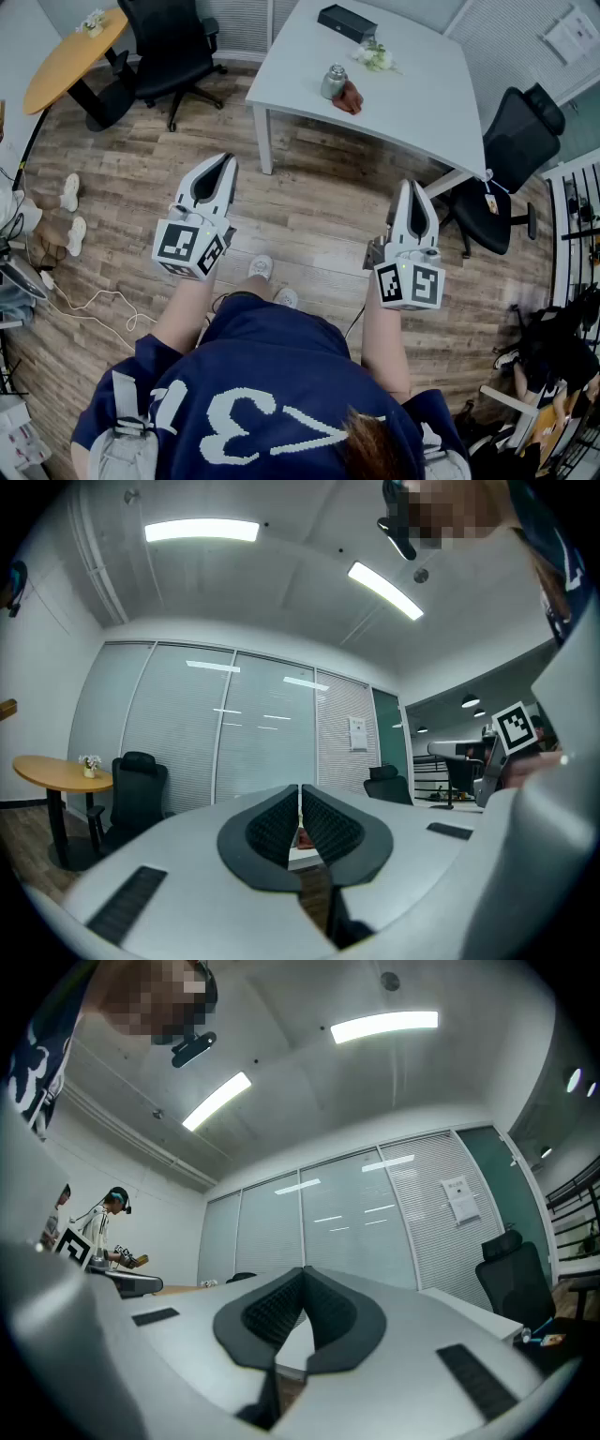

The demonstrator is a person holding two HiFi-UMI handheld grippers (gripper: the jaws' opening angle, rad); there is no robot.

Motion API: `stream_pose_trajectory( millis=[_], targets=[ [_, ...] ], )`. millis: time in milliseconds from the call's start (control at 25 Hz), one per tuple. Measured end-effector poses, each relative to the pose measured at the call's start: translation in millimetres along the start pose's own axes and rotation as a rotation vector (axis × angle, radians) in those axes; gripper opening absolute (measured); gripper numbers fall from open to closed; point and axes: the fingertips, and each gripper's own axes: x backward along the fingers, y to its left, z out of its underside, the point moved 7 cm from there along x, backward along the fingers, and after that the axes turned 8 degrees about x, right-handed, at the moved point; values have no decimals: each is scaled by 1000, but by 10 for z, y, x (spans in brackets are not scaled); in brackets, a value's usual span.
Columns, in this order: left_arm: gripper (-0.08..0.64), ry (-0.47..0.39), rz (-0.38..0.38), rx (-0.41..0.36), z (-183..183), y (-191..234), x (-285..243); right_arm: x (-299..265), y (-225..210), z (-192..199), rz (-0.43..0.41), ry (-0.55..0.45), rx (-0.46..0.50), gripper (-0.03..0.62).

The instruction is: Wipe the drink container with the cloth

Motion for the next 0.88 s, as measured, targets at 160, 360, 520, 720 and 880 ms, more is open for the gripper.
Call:
stream_pose_trajectory(
  millis=[160,360,520,720,880],
  targets=[
    [23,2,-2,-3,-3,-47,-16,-16,2,-31,-35,-1,12,25],
    [23,7,8,-9,36,-11,-161,-133,-11,35,-53,-19,-36,26],
    [23,19,23,5,107,111,-409,-335,-78,122,-43,-10,-43,26],
    [23,18,43,8,125,361,-920,-795,-212,249,-17,-7,-52,26],
    [23,14,70,10,72,701,-1448,-1360,-244,328,-7,-13,-59,26]
  ],
)
